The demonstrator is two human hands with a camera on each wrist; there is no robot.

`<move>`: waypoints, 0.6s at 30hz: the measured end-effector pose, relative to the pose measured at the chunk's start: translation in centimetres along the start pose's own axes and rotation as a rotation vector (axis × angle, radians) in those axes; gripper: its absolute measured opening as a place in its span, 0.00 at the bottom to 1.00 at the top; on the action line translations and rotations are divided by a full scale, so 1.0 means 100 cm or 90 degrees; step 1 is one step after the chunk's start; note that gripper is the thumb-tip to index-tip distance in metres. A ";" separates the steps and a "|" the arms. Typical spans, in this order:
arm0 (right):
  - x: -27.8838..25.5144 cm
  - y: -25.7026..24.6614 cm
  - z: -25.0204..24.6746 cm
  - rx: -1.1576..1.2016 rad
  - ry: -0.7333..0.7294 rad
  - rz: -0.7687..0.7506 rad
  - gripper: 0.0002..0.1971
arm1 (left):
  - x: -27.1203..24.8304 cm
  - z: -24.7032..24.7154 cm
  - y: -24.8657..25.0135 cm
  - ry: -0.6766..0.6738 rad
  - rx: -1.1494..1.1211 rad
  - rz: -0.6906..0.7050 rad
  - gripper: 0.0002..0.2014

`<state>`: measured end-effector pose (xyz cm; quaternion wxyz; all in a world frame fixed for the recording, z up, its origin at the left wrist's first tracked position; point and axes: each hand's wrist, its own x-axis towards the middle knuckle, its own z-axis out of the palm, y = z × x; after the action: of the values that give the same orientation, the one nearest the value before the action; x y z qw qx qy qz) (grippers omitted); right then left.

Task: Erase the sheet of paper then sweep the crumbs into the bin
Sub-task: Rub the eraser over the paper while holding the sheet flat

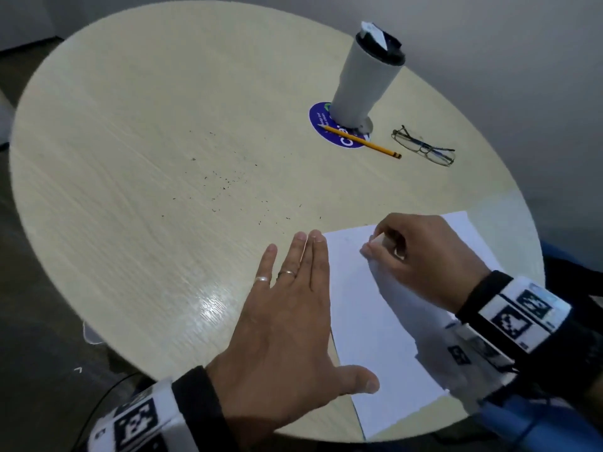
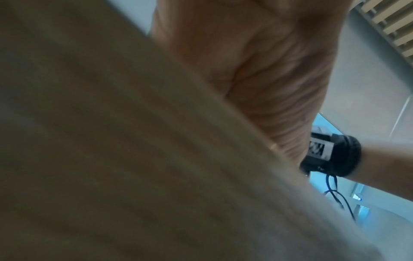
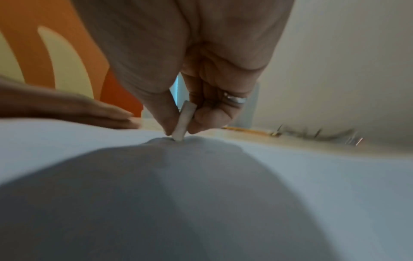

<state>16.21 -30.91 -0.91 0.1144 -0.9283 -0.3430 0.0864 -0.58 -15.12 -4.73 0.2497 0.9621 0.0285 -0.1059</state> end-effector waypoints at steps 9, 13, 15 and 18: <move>-0.053 0.030 -0.010 0.019 0.075 0.104 0.10 | -0.002 -0.006 0.005 -0.028 0.042 -0.010 0.76; -0.063 0.048 -0.007 -0.014 0.066 0.142 0.11 | -0.004 -0.004 0.008 -0.023 0.060 -0.010 0.74; -0.066 0.046 -0.005 -0.010 0.063 0.134 0.11 | -0.003 -0.001 0.012 -0.015 0.055 -0.002 0.72; -0.067 0.043 -0.003 0.005 0.066 0.132 0.11 | -0.004 0.006 0.016 0.005 0.050 0.050 0.64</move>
<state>13.90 -38.53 -1.20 0.1260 -0.9617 -0.2382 0.0511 -0.93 -16.80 -4.40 0.2153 0.9720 -0.0123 -0.0934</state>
